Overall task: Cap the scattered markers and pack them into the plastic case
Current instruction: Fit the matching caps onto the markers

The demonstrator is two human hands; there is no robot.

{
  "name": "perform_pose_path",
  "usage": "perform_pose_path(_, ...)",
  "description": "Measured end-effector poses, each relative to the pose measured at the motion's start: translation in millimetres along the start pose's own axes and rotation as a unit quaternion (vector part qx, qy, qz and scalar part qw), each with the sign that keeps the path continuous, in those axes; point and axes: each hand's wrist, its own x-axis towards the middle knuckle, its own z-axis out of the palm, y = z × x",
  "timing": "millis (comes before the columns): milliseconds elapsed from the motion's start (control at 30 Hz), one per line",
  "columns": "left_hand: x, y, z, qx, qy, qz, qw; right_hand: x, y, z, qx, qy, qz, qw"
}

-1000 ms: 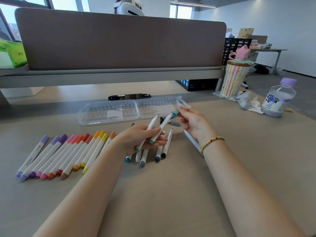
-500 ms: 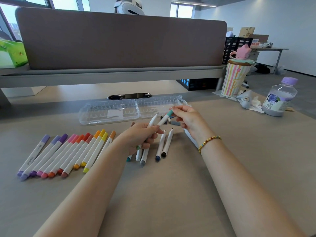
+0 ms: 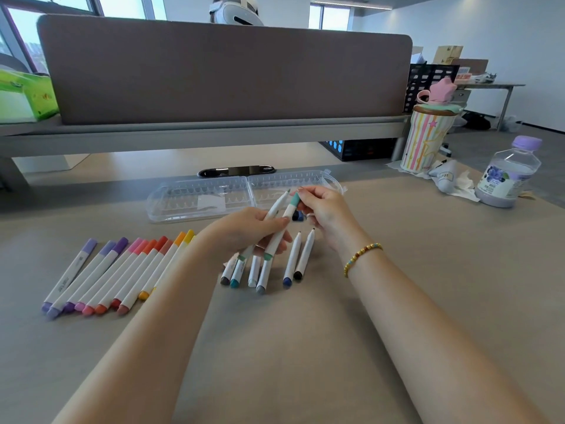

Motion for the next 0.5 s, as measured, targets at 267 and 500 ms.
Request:
perform_pose_path(267,1,-14,-26,0.171,0.117,-0.075,0.975,0,-1,-10,0.021,0.043,0.029,0.998)
perform_pose_path(500,4,-18,-17,0.295,0.075,-0.098,0.948,0,6,0,-0.081,0.026,0.010,0.996)
